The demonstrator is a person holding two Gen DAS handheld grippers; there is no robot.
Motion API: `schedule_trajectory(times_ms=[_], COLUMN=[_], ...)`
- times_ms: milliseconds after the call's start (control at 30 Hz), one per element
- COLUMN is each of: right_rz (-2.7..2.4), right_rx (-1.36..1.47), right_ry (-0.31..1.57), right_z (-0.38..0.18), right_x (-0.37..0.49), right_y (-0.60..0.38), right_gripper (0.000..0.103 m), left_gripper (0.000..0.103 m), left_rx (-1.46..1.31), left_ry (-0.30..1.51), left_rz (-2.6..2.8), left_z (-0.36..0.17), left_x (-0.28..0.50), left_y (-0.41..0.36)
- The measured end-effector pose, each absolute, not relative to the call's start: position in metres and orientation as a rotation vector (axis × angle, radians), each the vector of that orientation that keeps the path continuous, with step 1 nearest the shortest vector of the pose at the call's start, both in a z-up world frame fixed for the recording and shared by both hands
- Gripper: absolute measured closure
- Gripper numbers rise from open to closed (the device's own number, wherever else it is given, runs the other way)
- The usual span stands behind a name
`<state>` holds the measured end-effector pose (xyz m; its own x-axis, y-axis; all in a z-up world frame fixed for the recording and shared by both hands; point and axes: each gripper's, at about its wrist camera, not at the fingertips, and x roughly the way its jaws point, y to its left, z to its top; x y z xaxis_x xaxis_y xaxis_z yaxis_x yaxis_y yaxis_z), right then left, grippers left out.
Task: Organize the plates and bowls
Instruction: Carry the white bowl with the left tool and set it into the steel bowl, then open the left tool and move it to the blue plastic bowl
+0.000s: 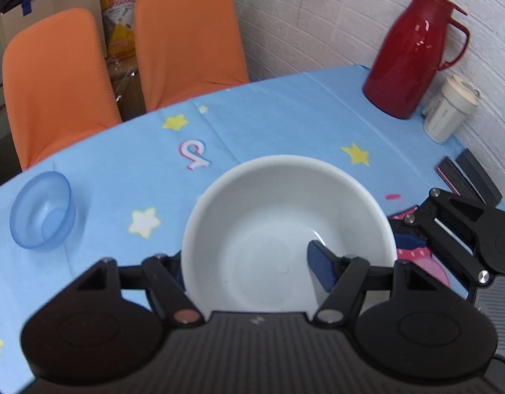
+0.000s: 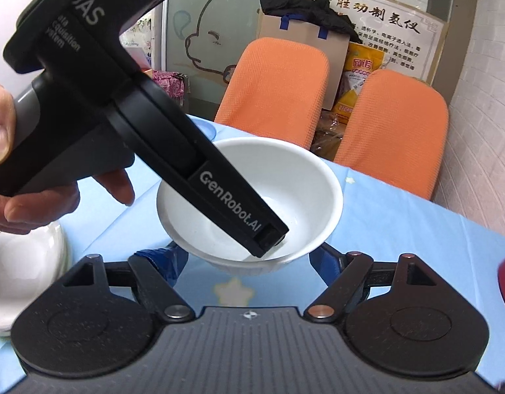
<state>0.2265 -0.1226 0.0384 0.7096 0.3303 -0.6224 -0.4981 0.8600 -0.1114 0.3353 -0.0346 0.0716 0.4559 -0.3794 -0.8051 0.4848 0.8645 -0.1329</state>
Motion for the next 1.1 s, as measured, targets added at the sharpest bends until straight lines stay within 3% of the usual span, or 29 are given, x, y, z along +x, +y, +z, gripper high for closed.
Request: schedule_trajectory(times_ms=[267, 533, 1100], right_rz=[0.453, 0.481, 0.482], right_rx=[-0.28, -0.24, -0.236], right_ry=[0.687, 0.747, 0.763], right_z=[0.023, -0.002, 0.007], right_x=[0.153, 0.137, 0.094], right_y=[-0.135, -0.142, -0.173], right_gripper=[0.036, 0.036, 0.035], left_gripper=[0.033, 0.032, 0.031], left_rx=[0.161, 0.186, 0.131], left_ry=[1.007, 1.081, 1.012], left_rz=[-0.57, -0.552, -0.586], left_z=[0.046, 0.014, 0.06], left_x=[0.252, 0.236, 0.243], left_y=[-0.059, -0.062, -0.027])
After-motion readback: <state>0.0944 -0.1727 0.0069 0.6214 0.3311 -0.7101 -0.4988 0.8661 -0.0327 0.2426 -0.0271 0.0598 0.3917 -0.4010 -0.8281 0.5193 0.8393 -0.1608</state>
